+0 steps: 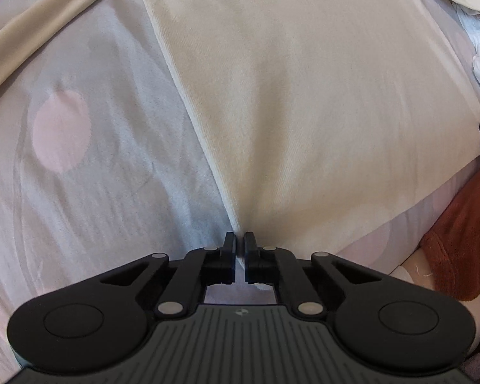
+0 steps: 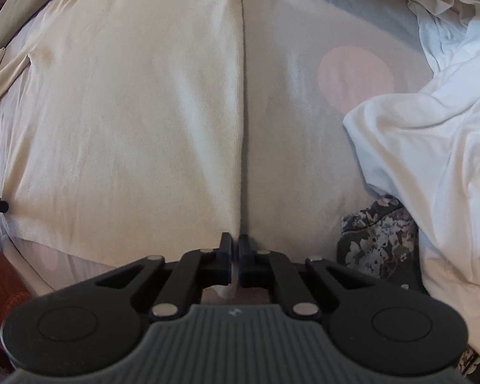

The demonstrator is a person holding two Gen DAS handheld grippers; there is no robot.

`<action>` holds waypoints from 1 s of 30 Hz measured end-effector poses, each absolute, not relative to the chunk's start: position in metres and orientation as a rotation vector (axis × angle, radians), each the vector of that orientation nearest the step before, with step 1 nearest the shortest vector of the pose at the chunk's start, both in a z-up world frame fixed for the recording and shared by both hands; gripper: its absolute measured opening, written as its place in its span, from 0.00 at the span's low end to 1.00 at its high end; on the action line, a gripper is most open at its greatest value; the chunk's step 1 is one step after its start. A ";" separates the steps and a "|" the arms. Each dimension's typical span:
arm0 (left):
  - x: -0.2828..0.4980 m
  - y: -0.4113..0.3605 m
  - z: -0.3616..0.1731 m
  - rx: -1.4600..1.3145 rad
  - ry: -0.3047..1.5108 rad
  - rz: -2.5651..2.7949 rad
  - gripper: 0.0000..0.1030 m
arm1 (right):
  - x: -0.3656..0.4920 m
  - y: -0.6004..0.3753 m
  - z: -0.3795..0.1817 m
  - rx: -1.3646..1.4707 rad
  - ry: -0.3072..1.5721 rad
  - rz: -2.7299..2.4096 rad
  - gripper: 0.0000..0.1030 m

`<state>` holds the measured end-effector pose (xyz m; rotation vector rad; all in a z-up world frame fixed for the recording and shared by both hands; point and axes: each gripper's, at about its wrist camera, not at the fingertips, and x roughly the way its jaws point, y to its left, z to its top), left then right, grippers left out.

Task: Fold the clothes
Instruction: 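Open both grippers and release the sweatshirt body, then grasp a sweatshirt sleeve cuff with the right gripper and lift it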

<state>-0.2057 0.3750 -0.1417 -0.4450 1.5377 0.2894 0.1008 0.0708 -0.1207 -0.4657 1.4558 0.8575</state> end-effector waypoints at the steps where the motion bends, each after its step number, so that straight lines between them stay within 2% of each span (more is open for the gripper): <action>1: -0.206 0.377 -0.144 -0.448 1.547 0.296 0.03 | 0.101 0.071 -0.123 -0.468 1.460 0.851 0.04; 5: -0.207 0.378 -0.153 -0.461 1.561 0.312 0.03 | 0.099 0.072 -0.127 -0.480 1.460 0.854 0.05; 6: -0.207 0.379 -0.153 -0.467 1.559 0.315 0.04 | 0.099 0.071 -0.125 -0.475 1.457 0.864 0.09; 8: -0.209 0.381 -0.145 -0.481 1.525 0.310 0.14 | 0.108 0.057 -0.107 -0.390 1.408 0.868 0.17; 9: -0.211 0.383 -0.140 -0.486 1.502 0.306 0.25 | 0.113 0.049 -0.099 -0.347 1.382 0.869 0.28; 10: -0.212 0.385 -0.134 -0.489 1.475 0.304 0.36 | 0.118 0.042 -0.090 -0.304 1.356 0.870 0.35; 12: -0.214 0.391 -0.116 -0.481 1.393 0.312 0.49 | 0.134 0.023 -0.070 -0.209 1.291 0.854 0.35; 17: -0.214 0.416 -0.086 -0.491 1.215 0.392 0.49 | 0.206 -0.021 -0.016 0.050 1.086 0.684 0.37; 22: -0.192 0.439 -0.076 -0.563 1.079 0.464 0.48 | 0.254 -0.045 0.005 0.328 1.015 0.453 0.38; 30: -0.176 0.453 -0.078 -0.609 1.018 0.486 0.49 | 0.283 -0.094 -0.006 0.499 0.971 0.318 0.39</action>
